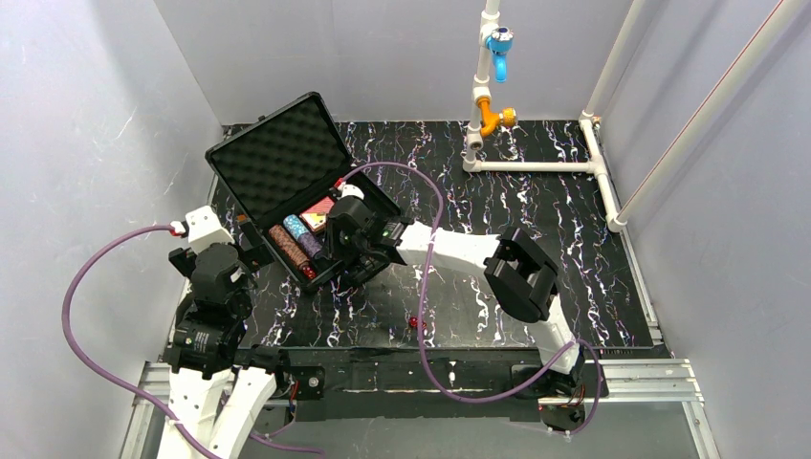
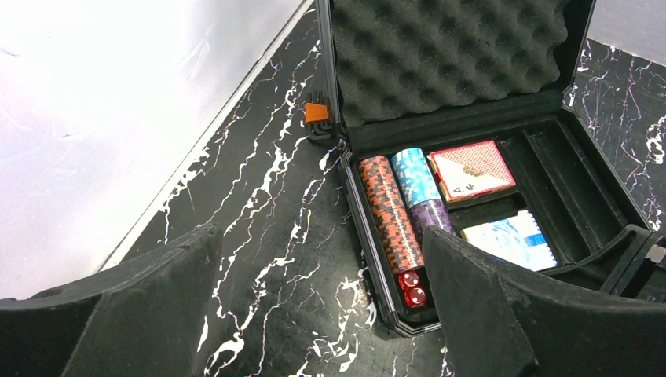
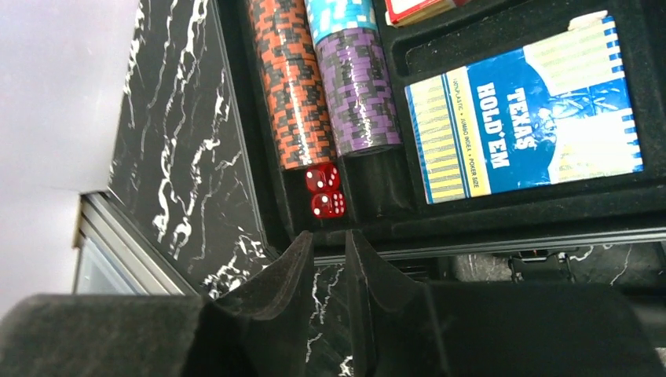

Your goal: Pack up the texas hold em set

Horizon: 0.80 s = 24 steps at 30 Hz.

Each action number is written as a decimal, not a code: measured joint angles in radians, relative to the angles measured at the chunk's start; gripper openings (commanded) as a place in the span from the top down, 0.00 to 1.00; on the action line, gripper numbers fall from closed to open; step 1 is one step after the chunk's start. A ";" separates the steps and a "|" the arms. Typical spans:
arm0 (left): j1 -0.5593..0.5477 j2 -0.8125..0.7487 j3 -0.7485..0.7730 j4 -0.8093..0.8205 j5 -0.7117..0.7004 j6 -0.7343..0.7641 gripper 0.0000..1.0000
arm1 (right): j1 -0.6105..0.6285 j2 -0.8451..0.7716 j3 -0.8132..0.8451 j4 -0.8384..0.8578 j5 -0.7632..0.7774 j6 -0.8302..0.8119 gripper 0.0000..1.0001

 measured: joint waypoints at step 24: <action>0.000 0.002 -0.001 0.000 0.000 0.004 0.03 | -0.001 0.253 0.238 -0.057 -0.101 -0.187 0.80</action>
